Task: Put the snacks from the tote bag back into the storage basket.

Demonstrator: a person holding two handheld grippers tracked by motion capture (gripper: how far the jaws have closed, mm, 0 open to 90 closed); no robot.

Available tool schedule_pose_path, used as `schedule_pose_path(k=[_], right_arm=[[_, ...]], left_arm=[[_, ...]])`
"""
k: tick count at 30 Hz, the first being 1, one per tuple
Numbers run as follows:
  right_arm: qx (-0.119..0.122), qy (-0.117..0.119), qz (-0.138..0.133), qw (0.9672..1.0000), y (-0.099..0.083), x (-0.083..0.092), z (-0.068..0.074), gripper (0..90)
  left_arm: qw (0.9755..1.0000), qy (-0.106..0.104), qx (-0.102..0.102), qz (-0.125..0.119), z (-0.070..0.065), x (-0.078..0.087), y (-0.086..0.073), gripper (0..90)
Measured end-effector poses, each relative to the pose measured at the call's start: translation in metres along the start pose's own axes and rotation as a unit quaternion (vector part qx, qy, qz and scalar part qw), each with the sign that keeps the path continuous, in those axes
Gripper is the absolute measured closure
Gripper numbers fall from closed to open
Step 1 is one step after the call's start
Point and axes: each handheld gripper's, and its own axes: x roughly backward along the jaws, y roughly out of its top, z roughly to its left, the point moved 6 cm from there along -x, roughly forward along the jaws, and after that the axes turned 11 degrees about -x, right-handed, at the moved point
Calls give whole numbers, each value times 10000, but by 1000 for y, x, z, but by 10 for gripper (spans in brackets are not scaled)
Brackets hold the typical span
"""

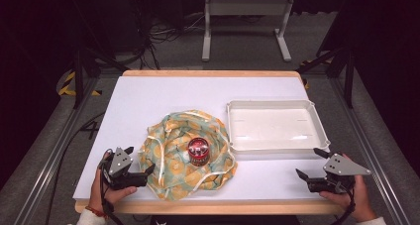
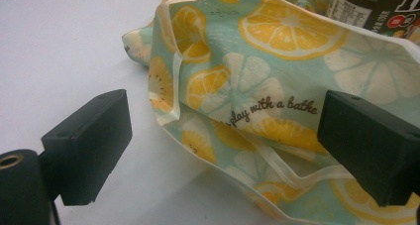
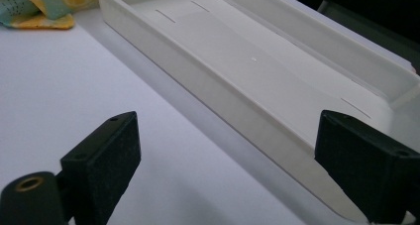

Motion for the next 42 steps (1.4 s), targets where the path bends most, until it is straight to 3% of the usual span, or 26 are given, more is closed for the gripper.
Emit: schedule_pose_path(k=[6, 15, 20, 28, 34, 40, 42], right_arm=[[85, 149, 235, 9996, 1, -10, 6, 92], [246, 386, 353, 9983, 10, -17, 10, 130], [312, 591, 427, 9969, 23, -20, 13, 142], [754, 821, 466, 9927, 53, -29, 31, 159], [1178, 1153, 492, 9851, 83, -45, 55, 176], [1677, 1514, 671, 9718, 115, -75, 89, 181], [1723, 1696, 748, 9674, 122, -82, 98, 180]], left_arm=[[10000, -11, -36, -32, -1, 5, -3, 73], [10000, -25, -62, 17, -4, 6, -5, 74], [10000, -34, -53, 31, -4, 6, -5, 74], [10000, -30, -51, 10, -4, 8, -5, 74], [10000, -39, -74, 16, -5, 8, -4, 74], [10000, -48, -46, -8, -5, 8, -5, 74], [10000, -46, -43, -8, -5, 8, -6, 74]])
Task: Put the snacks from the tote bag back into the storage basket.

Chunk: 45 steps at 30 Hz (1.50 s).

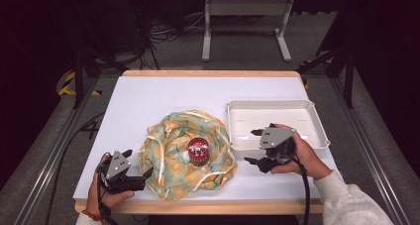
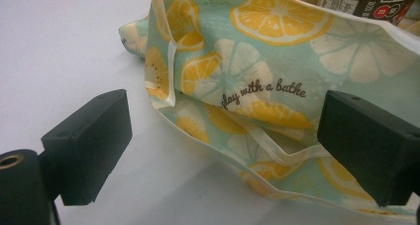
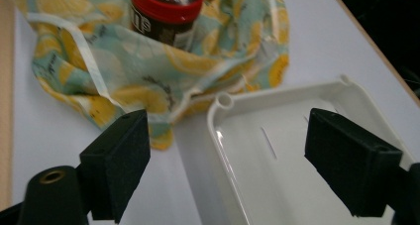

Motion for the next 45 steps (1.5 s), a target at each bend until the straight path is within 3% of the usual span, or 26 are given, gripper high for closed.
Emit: schedule_pose_path(k=[4, 9, 17, 35, 37, 39, 43, 45], right_arm=[[177, 182, 117, 9996, 18, -12, 5, 173], [452, 249, 389, 9979, 42, -28, 12, 171], [661, 559, 702, 9938, 69, -53, 24, 167], [911, 1053, 1289, 9818, 87, -100, 42, 151], [905, 1021, 1317, 9819, 88, -102, 42, 147], [855, 1160, 1342, 9804, 88, -109, 46, 142], [876, 1031, 1473, 9798, 89, -116, 45, 137], [872, 1014, 1601, 9780, 88, -120, 46, 138]], left_arm=[[10000, -2, -7, -7, 0, 1, -1, 74], [10000, -11, 12, -17, 0, 2, -1, 74], [10000, -44, -23, 17, -1, 1, -1, 74], [10000, -89, -22, 24, -2, 1, -2, 73], [10000, -90, -12, 37, -2, 1, -3, 73], [10000, -85, -5, 17, -2, 2, -3, 73], [10000, -93, 31, 7, -2, 3, -3, 73], [10000, -83, 26, 17, -2, 3, -3, 73]])
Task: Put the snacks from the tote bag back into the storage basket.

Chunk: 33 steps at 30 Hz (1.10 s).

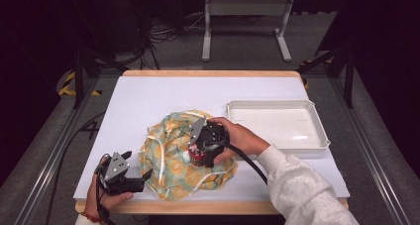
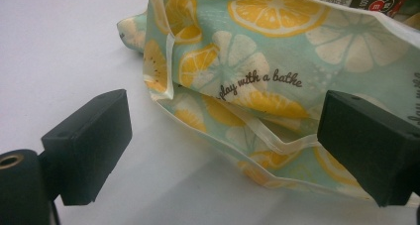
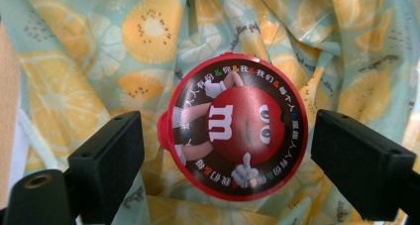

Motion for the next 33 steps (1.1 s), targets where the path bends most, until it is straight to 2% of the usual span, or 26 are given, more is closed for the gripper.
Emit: schedule_pose_path(k=[5, 6, 8, 11, 20, 27, 33], right_arm=[[-67, 16, 320, 9995, -2, -12, -4, 182], [-114, 94, 299, 9994, -2, -14, -5, 217], [-217, 195, 276, 9992, -1, -15, -5, 227], [-269, 179, 290, 9991, -1, -14, -6, 231], [-189, 107, 315, 9993, 0, -11, -4, 233], [-183, -14, 215, 9996, 2, 1, -6, 233], [-90, 12, 203, 9998, 4, 10, -5, 234]], left_arm=[[10000, 4, 12, 50, 1, -1, -1, 73], [10000, 5, 7, 31, 1, -1, 0, 74], [10000, -6, -9, 10, 1, -1, 0, 74], [10000, 7, 2, 40, 2, -2, -1, 74], [10000, 15, 19, 0, 2, 0, 2, 74], [10000, 42, -19, 6, 1, 1, 3, 74], [10000, 26, -40, 36, 0, 0, 2, 74]])
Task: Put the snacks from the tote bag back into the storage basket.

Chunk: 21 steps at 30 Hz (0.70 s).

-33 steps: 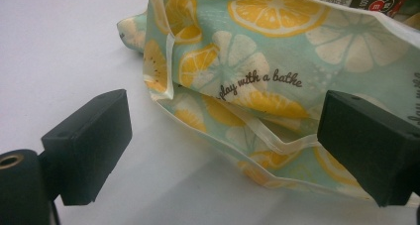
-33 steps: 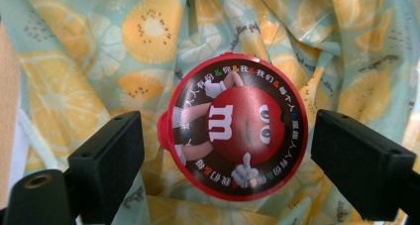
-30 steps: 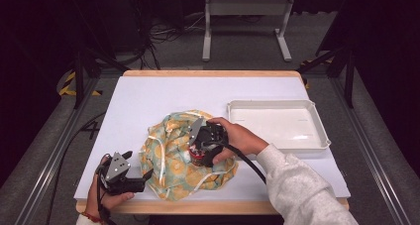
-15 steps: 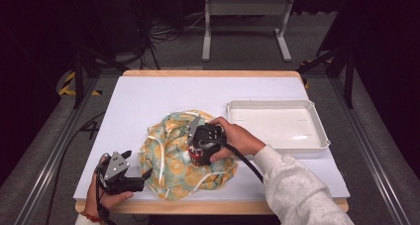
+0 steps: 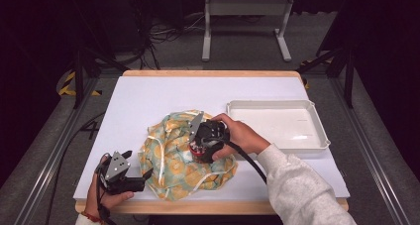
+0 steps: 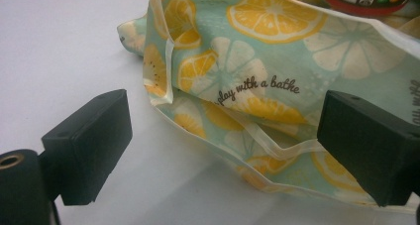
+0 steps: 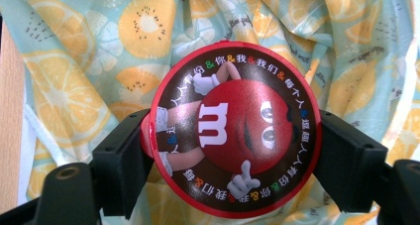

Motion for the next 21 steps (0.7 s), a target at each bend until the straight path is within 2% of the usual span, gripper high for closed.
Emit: schedule_pose_path(k=[8, 21], right_arm=[[61, -101, 1, 9999, 3, 9, -1, 234], [21, -246, -104, 9996, 1, 26, -5, 234]], left_arm=[[10000, 2, 2, 7, 0, 0, 0, 74], [10000, 5, -4, 30, 0, -1, -1, 75]])
